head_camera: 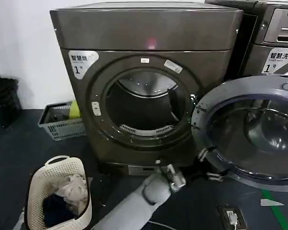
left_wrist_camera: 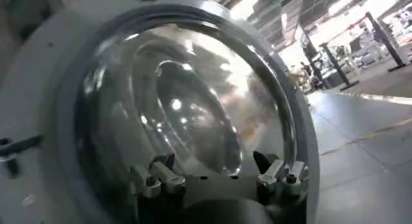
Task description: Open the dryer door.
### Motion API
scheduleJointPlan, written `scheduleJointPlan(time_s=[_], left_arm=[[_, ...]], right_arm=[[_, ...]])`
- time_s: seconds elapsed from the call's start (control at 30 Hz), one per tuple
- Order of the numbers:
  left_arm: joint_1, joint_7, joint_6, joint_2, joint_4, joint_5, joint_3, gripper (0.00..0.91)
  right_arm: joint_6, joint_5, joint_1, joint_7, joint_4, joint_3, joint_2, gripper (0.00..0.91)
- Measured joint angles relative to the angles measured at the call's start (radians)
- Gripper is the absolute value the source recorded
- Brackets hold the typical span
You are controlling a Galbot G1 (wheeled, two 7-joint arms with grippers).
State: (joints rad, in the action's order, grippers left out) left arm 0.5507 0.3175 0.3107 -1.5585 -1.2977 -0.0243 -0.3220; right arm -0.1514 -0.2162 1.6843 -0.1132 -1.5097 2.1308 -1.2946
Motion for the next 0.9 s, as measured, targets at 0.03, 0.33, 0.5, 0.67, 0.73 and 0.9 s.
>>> scheduleJointPlan(time_s=[0.03, 0.33, 0.5, 0.67, 0.73, 0.9], left_arm=[[0.006, 0.001, -0.003, 0.010, -0.012, 0.000, 0.001, 0.907], [0.126, 0.013, -0.035, 0.177, -0.225, 0.003, 0.053, 0.907], [0.211, 0.012, -0.025, 0.297, -0.354, 0.015, 0.095, 0.907], [0.293, 0.005, 0.020, 0.418, -0.449, -0.019, 0.136, 0.907], [0.321, 0.000, 0.044, 0.466, -0.475, -0.044, 0.156, 0.907], [0.388, -0.005, 0.104, 0.597, -0.534, -0.085, 0.225, 0.907]], right_arm=[[0.000, 0.000, -0.001, 0.003, -0.001, -0.004, 0.000, 0.907], [-0.012, 0.004, 0.000, 0.010, -0.002, -0.045, 0.000, 0.907], [-0.012, 0.004, -0.009, 0.011, -0.006, -0.061, 0.002, 0.907], [-0.011, 0.004, -0.022, 0.015, -0.011, -0.071, 0.009, 0.907], [-0.011, 0.004, -0.027, 0.015, -0.015, -0.076, 0.009, 0.907], [-0.007, 0.004, -0.036, 0.013, -0.020, -0.086, 0.008, 0.907]])
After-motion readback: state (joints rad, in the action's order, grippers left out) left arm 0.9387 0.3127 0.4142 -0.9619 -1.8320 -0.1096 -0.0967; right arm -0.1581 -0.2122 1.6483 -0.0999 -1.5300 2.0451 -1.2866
